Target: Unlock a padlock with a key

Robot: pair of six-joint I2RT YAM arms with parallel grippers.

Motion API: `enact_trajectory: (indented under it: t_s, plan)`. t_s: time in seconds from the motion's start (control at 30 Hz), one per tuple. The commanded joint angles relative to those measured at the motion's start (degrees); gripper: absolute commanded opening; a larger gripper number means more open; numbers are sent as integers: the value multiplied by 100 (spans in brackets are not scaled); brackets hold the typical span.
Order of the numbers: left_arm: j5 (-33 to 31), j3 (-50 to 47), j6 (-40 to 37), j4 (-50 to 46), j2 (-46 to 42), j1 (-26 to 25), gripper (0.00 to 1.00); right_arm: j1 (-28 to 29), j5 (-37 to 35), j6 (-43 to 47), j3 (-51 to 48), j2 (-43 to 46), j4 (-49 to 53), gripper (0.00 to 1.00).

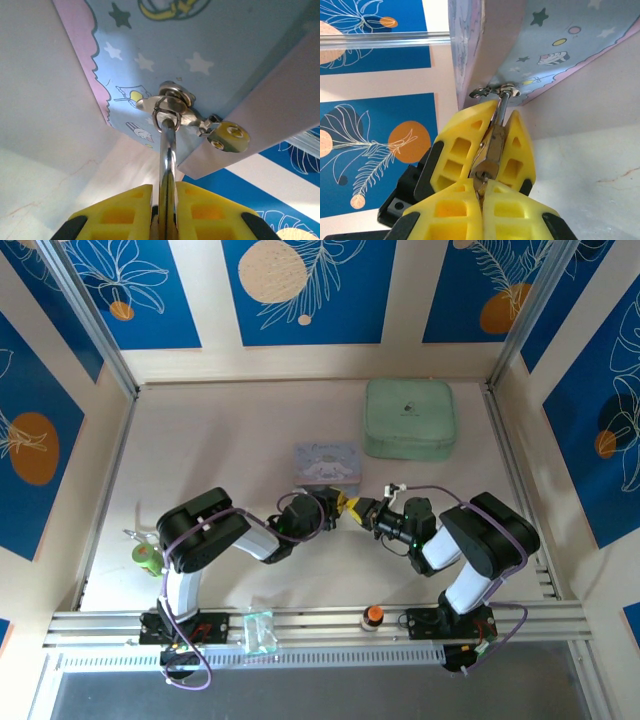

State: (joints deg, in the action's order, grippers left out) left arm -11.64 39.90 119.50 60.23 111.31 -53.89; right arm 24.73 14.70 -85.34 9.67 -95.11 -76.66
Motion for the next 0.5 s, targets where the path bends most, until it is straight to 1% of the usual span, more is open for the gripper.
enact_trajectory:
  t_s: [0.0,0.27,0.4,0.47]
  plan:
    - [329,128,-97,920,-188,-111,0,-198,50,87,21,-207,1316,0]
    - [377,85,-302,1007,-119,-113,0,-507,486,231,235,-286,1733,0]
    - [684,278,-469,668,-90,-122,0,-294,525,508,576,-86,2424,0]
    - [725,290,-621,467,-142,-115,0,-161,408,723,720,173,2978,0]
